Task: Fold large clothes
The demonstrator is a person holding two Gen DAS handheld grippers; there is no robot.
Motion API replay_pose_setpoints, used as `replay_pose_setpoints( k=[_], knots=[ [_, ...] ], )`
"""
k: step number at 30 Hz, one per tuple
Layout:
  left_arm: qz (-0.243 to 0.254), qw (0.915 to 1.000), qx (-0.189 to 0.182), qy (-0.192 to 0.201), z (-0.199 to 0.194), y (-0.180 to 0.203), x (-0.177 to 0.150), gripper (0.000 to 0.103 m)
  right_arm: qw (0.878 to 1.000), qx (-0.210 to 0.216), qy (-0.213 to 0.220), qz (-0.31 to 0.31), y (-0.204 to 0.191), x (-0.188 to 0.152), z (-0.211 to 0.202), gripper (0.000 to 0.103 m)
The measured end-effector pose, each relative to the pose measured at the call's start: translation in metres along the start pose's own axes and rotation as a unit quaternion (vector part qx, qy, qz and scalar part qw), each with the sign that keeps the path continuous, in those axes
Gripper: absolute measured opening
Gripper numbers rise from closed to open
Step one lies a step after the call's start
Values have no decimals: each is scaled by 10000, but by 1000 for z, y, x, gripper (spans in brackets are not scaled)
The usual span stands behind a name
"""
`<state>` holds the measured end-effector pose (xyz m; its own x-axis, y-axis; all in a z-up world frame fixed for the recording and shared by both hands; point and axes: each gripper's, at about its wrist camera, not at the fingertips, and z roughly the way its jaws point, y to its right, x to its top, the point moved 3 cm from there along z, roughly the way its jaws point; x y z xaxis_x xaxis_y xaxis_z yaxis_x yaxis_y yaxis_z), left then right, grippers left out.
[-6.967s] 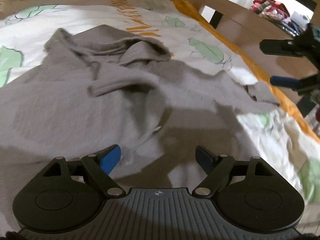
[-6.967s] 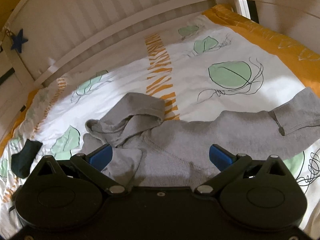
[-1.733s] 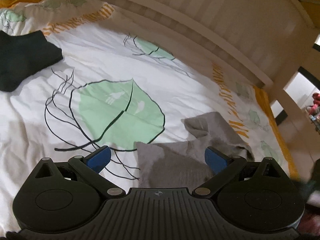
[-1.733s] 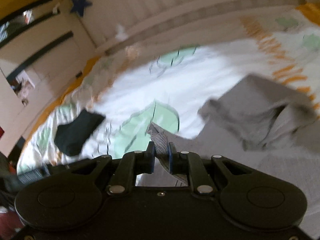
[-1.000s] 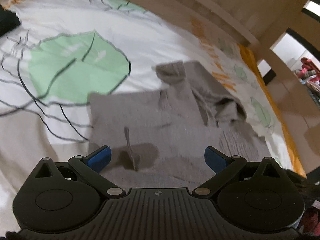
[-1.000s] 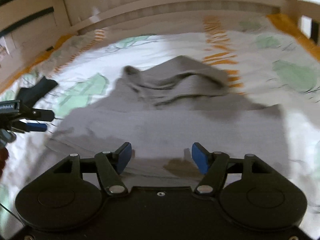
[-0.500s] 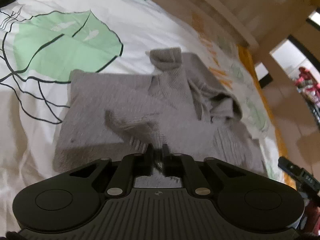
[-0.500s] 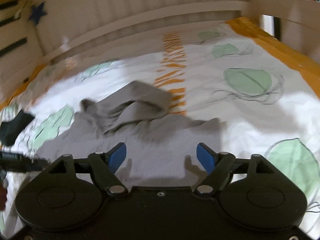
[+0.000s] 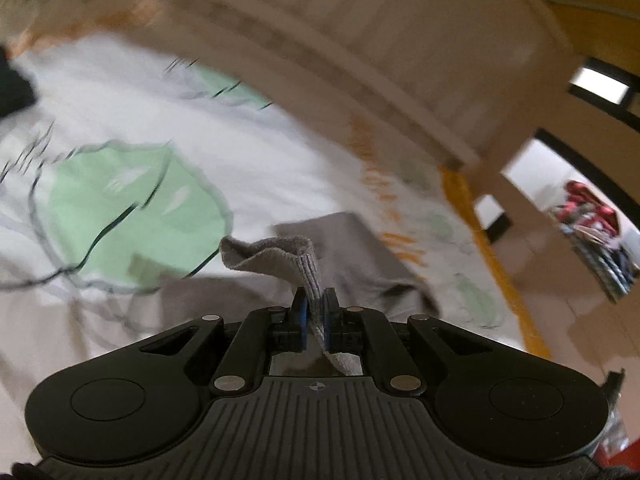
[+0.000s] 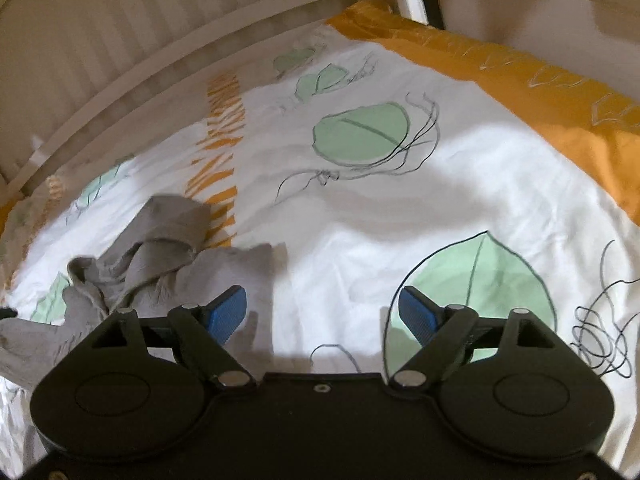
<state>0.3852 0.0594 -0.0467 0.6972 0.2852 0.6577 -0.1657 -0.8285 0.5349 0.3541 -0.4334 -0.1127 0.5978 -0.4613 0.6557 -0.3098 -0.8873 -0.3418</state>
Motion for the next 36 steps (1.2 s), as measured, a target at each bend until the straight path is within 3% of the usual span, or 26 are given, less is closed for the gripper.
replay_pose_setpoints(
  k=[3, 9, 12, 17, 20, 24, 28, 31, 33, 36],
  knots=[
    [-84, 9994, 193, -257, 12, -9, -5, 7, 9994, -12, -148, -313, -12, -7, 9, 85],
    [69, 9984, 379, -415, 22, -12, -11, 7, 9941, 47, -440, -991, -38, -26, 25, 85],
    [234, 9956, 690, -585, 24, -21, -16, 9, 9874, -277, -656, -1411, -38, -35, 37, 84],
    [339, 9876, 1107, -1063, 35, -37, -28, 10, 9860, -413, -744, -1433, -32, -37, 40, 85],
    [668, 9848, 1320, -908, 31, -30, -28, 25, 9846, -483, -551, -1588, -41, -36, 31, 87],
    [1287, 9796, 1486, -421, 24, -14, -25, 47, 9877, -182, -26, -1551, -52, -28, 18, 88],
    [1577, 9711, 1668, -646, 38, -16, -36, 52, 9857, 37, -132, -1681, -59, -35, 24, 89],
    [1609, 9620, 1967, -1000, 50, -32, -48, 57, 9831, -228, -432, -1763, -52, -44, 39, 89],
    [1450, 9656, 1946, -929, 48, -41, -50, 65, 9874, -264, -515, -1471, -39, -46, 44, 92],
    [1372, 9670, 1946, -909, 40, -36, -41, 63, 9895, -304, -526, -1309, -38, -41, 41, 92]
  ],
)
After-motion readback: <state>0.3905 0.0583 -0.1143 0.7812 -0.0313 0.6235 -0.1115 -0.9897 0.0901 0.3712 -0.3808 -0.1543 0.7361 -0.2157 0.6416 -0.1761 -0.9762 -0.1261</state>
